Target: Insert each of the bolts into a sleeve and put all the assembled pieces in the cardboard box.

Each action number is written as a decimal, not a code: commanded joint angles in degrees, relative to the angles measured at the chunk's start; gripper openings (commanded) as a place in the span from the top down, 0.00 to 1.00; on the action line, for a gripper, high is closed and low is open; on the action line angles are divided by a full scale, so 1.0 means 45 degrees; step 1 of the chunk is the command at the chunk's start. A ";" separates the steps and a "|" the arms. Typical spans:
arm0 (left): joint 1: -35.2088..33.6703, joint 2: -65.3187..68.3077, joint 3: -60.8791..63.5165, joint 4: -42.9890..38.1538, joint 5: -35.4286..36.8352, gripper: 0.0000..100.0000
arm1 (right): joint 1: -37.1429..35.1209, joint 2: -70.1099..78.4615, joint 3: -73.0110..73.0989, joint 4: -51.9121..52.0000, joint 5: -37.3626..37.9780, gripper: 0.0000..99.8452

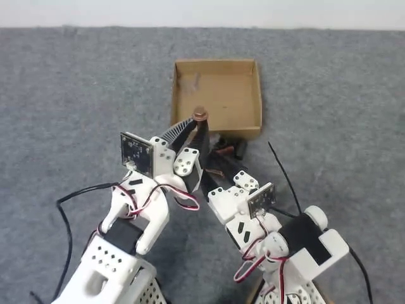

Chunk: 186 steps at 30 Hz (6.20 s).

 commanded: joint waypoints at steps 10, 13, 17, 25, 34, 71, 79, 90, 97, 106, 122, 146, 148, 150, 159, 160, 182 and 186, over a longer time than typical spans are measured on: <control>0.0059 -0.0371 -0.1084 -0.0449 -0.0098 0.99 | -0.0049 -0.0303 0.0313 0.0068 -0.0078 0.99; 0.0059 -0.0313 -0.0889 -0.0508 -0.0098 0.99 | -0.0049 -0.0303 0.0313 0.0068 -0.0078 0.99; 0.0039 0.0703 -0.0987 -0.0801 -0.0098 0.99 | -0.0049 -0.0303 0.0313 0.0068 -0.0078 0.99; 0.0059 0.1641 -0.1006 -0.1211 -0.0098 0.99 | -0.0010 -0.0322 0.0313 0.0068 -0.0078 0.99; 0.0098 0.0410 -0.0381 -0.0332 -0.0078 0.99 | -0.0010 -0.0322 0.0313 0.0068 -0.0078 0.99; 0.0039 0.0176 0.3624 -0.1446 -0.0117 0.96 | 0.0537 -0.0381 0.0313 0.0049 -0.0078 0.99; 0.0039 0.0176 0.4112 -0.1446 -0.0039 0.85 | 0.0537 -0.0381 0.0313 0.0049 -0.0078 0.99; 0.0117 0.0176 0.4073 -0.1446 0.0430 0.84 | 0.0537 -0.0381 0.0313 0.0049 -0.0078 0.99; 0.0039 0.0176 0.3624 -0.1446 0.0391 0.84 | 0.0537 -0.0381 0.0313 0.0049 -0.0078 0.99; 0.0293 0.0176 0.1827 -0.0723 0.0391 0.84 | 0.0537 -0.0283 0.0234 0.0107 -0.0078 0.99; -0.1368 0.0176 -0.1534 0.2735 0.0371 0.84 | 0.0947 -0.0381 0.0234 0.0088 -0.0078 0.99; -0.6076 -0.0098 0.3858 0.2344 0.0449 0.84 | 0.1104 -0.0381 0.0332 0.0049 -0.0078 0.99; -0.6056 -0.0488 0.4054 0.2305 0.0449 0.84 | 0.1534 -0.0400 0.0274 -0.0107 -0.0078 0.99; -0.6095 -0.0977 0.4308 0.2344 0.0410 0.84 | 0.1963 -0.0400 0.0156 -0.0596 -0.0078 0.99; -0.6076 -0.2735 0.4640 0.3536 0.0391 0.85 | 0.3995 -0.0400 -0.2774 -0.0811 -0.0059 0.99; -0.6076 -0.2696 0.4640 0.3536 0.0391 0.85 | 0.4230 -0.0400 -0.3282 -0.0811 -0.0039 0.99; -0.6056 -0.2618 0.4640 0.3536 0.0391 0.85 | 0.5109 -0.0283 -1.3988 1.4799 -0.0137 0.99; -0.6056 -0.2618 0.4640 0.3536 0.0391 0.85 | 0.5226 -0.0264 -1.5590 1.7866 -0.0137 0.99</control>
